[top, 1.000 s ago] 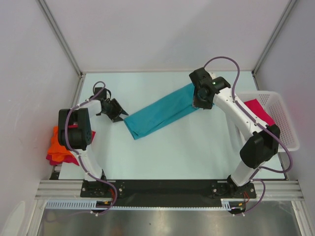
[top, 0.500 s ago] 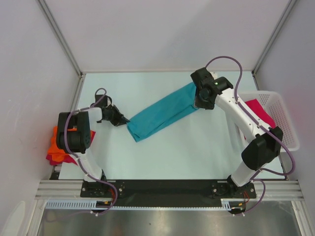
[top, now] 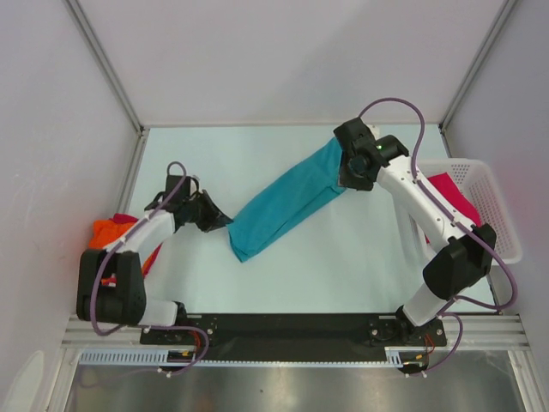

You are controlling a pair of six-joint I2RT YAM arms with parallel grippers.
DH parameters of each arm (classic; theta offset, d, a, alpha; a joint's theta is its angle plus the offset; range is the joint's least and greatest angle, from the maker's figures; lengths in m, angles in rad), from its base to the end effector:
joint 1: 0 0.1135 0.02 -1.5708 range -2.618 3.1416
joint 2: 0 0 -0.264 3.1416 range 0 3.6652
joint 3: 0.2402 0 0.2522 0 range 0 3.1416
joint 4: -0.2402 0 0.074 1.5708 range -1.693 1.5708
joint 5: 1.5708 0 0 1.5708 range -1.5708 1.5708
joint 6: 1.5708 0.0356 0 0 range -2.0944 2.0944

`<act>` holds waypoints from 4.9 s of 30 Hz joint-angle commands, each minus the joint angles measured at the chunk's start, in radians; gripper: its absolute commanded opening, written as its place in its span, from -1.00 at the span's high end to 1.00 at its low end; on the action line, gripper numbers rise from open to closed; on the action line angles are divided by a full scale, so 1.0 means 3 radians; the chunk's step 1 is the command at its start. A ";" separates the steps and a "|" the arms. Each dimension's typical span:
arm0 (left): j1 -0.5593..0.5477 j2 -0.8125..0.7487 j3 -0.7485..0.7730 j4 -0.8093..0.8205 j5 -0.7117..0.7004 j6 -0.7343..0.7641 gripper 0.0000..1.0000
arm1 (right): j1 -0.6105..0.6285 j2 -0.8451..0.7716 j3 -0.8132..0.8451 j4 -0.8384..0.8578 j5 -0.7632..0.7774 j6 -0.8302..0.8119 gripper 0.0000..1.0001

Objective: Fold and stack the t-shirts
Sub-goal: Rotate the tshirt 75degrees, then grab the bottom of the folded rectangular tshirt with both arms

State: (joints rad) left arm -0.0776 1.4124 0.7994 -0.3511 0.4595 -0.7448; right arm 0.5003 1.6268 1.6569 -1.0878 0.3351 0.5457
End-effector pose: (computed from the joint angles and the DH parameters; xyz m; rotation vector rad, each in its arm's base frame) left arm 0.2716 -0.0370 0.1953 -0.6783 2.5444 -0.8916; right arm 0.2957 0.1483 0.3507 0.1700 2.5318 -0.0393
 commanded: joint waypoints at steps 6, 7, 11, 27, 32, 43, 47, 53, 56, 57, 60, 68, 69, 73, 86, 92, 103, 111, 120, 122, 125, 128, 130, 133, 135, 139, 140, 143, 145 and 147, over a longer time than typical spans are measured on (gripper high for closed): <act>-0.0712 -0.0724 -0.0711 -0.0047 -0.0151 -0.0493 1.00 | 0.0009 0.0038 -0.0011 0.0149 -0.0079 -0.0024 0.10; -0.0733 -0.0796 -0.0767 -0.0036 -0.0156 -0.0518 1.00 | 0.0009 0.0043 -0.0011 0.0159 -0.0084 -0.0024 0.10; -0.0799 -0.0919 -0.1028 0.0045 -0.0110 -0.0626 1.00 | -0.0006 0.0110 -0.0016 0.0226 -0.0120 -0.0055 0.10; -0.2119 -0.0684 -0.1095 0.0659 -0.0187 -0.1403 1.00 | -0.0057 0.0703 -0.0036 0.0547 -0.0427 -0.0045 0.10; -0.2272 -0.0607 -0.1054 0.0731 -0.0202 -0.1465 1.00 | -0.0108 0.1105 0.0106 0.0762 -0.0549 -0.0126 0.10; -0.2272 -0.0898 -0.0870 0.0134 -0.0334 -0.1112 -0.43 | -0.0108 0.2007 0.0965 0.0732 -0.0647 -0.0183 0.10; -0.2262 -0.1097 -0.0722 -0.0307 -0.0662 -0.0979 -0.81 | -0.0093 0.2089 0.1057 0.0762 -0.0636 -0.0193 0.10; -0.2247 -0.1251 -0.0589 -0.0650 -0.0867 -0.0897 -0.83 | -0.0123 0.2278 0.1236 0.0742 -0.0611 -0.0249 0.10; -0.2216 -0.1364 -0.0573 -0.0757 -0.0933 -0.0887 -0.84 | -0.0180 0.2451 0.1415 0.0696 -0.0590 -0.0285 0.10; -0.2191 -0.1425 -0.0558 -0.0838 -0.0954 -0.0872 -0.83 | -0.0205 0.2507 0.1527 0.0676 -0.0575 -0.0290 0.10; -0.2094 -0.1522 -0.0543 -0.0966 -0.0995 -0.0816 -0.84 | -0.0312 0.2768 0.1763 0.0553 -0.0585 -0.0265 0.10; -0.1766 -0.1645 -0.0527 -0.1100 -0.0903 -0.0606 -0.84 | -0.0553 0.3270 0.2366 0.0389 -0.0759 -0.0208 0.11; -0.1721 -0.1630 -0.0517 -0.1095 -0.0867 -0.0575 -0.84 | -0.0593 0.3331 0.2397 0.0394 -0.0795 -0.0198 0.11; -0.1643 -0.1513 -0.0486 -0.1079 -0.0821 -0.0483 -0.84 | -0.0691 0.3494 0.2627 0.0394 -0.0979 -0.0208 0.12; -0.1618 -0.1083 -0.0456 -0.0733 -0.0765 -0.0432 -0.84 | -0.0758 0.3287 0.2883 0.0629 -0.1358 -0.0433 0.07; -0.1618 -0.0705 -0.0420 -0.0333 -0.0642 -0.0427 -0.83 | -0.0615 0.2734 0.2480 0.0553 -0.1158 -0.0582 0.03; -0.1618 -0.0505 -0.0405 -0.0088 -0.0724 -0.0416 -0.84 | -0.0160 0.0970 0.0205 0.1064 -0.1239 -0.0317 -0.03; -0.1618 -0.0352 -0.0425 0.0071 -0.0760 -0.0365 -0.84 | 0.0408 0.0346 -0.1185 0.1345 -0.1286 0.0190 -0.04; -0.1618 -0.0168 -0.0496 0.0240 -0.0739 -0.0330 -0.83 | 0.0955 -0.0033 -0.1805 0.1448 -0.1219 0.0696 -0.07; -0.1618 -0.0152 -0.0517 0.0271 -0.0729 -0.0335 -0.83 | 0.1001 -0.0064 -0.1913 0.1468 -0.1214 0.0748 -0.07; -0.1618 -0.0137 -0.0527 0.0286 -0.0719 -0.0330 -0.83 | 0.1073 -0.0110 -0.2035 0.1504 -0.1214 0.0845 -0.07; -0.1618 -0.0142 -0.0527 0.0281 -0.0719 -0.0324 -0.83 | 0.1144 -0.0125 -0.2097 0.1540 -0.1230 0.0927 -0.08; -0.1618 -0.0147 -0.0522 0.0260 -0.0719 -0.0314 -0.82 | 0.1200 -0.0125 -0.2138 0.1550 -0.1230 0.0962 -0.08; -0.1618 -0.0167 -0.0517 0.0225 -0.0729 -0.0289 -0.82 | 0.1262 -0.0136 -0.2194 0.1555 -0.1189 0.1019 -0.08; -0.1618 -0.0178 -0.0512 0.0204 -0.0739 -0.0278 -0.82 | 0.1278 -0.0146 -0.2260 0.1631 -0.1204 0.1075 -0.08; -0.1618 -0.0168 -0.0497 0.0168 -0.0724 -0.0253 -0.82 | 0.1328 -0.0120 -0.2445 0.1816 -0.1281 0.1182 -0.08; -0.1618 -0.0167 -0.0492 0.0158 -0.0724 -0.0253 -0.82 | 0.1344 -0.0105 -0.2455 0.1872 -0.1286 0.1203 -0.08; -0.1618 -0.0152 -0.0446 0.0117 -0.0693 -0.0232 -0.82 | 0.1385 -0.0069 -0.2491 0.1984 -0.1271 0.1264 -0.08; -0.1618 -0.0152 -0.0405 0.0061 -0.0688 -0.0202 -0.82 | 0.1410 -0.0023 -0.2506 0.2030 -0.1225 0.1325 -0.08; -0.1618 -0.0162 -0.0343 -0.0015 -0.0718 -0.0156 -0.82 | 0.1441 0.0007 -0.2537 0.2137 -0.1219 0.1382 -0.08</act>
State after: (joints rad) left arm -0.5697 1.3685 0.6395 -0.3210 0.2405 -0.8360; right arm 0.9115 1.6157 0.9096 -0.5331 -0.0467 0.9066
